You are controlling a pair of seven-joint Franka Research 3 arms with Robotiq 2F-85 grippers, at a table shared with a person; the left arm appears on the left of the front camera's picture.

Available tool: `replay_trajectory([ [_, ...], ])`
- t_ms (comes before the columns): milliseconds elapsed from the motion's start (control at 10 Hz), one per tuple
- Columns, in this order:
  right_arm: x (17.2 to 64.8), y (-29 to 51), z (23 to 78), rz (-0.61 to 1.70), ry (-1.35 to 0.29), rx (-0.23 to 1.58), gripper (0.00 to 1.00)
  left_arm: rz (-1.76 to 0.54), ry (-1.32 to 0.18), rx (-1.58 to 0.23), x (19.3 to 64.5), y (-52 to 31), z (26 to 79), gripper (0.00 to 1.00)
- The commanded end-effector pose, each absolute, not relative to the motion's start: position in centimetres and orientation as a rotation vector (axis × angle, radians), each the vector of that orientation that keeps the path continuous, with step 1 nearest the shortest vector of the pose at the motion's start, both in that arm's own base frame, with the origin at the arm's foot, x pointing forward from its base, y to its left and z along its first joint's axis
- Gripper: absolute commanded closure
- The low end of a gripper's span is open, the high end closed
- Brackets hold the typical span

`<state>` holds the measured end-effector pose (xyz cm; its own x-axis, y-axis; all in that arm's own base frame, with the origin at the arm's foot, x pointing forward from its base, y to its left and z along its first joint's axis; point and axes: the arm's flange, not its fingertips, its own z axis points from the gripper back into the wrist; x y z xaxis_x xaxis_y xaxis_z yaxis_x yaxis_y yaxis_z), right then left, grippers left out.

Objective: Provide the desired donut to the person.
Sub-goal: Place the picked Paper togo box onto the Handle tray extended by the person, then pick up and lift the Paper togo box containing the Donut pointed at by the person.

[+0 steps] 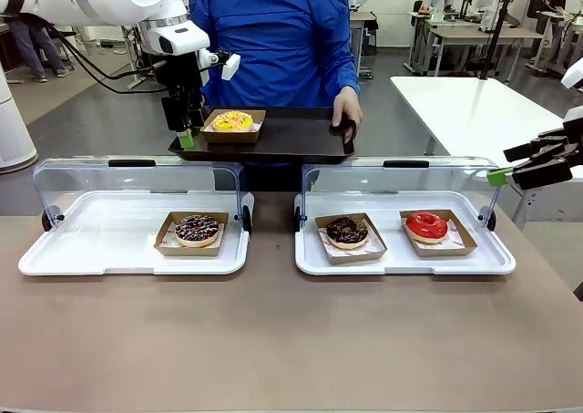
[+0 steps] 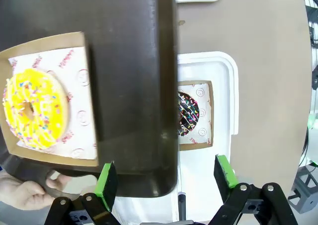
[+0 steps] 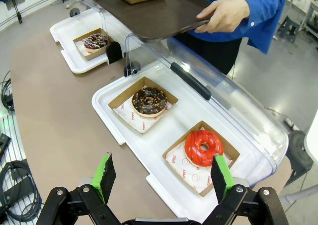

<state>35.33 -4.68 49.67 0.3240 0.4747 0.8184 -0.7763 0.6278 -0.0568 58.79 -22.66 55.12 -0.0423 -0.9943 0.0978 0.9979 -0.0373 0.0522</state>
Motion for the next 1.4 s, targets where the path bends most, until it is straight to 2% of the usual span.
replay_trajectory([
  [0, 35.5, -4.7, 49.4, 0.859, -0.929, 0.385, 0.0, -1.609, -0.14, -0.026, 59.0, -22.8, 55.2, 0.0],
  [1100, 35.5, -4.7, 49.4, 0.859, -0.929, 0.385, 0.0, -1.611, -0.126, -0.035, 58.8, -22.8, 55.2, 0.0],
  [1300, 35.5, -4.7, 49.4, 0.859, -0.929, 0.385, 0.0, -1.52, -0.192, -0.06, 50.8, -19.0, 56.1, 0.0],
])
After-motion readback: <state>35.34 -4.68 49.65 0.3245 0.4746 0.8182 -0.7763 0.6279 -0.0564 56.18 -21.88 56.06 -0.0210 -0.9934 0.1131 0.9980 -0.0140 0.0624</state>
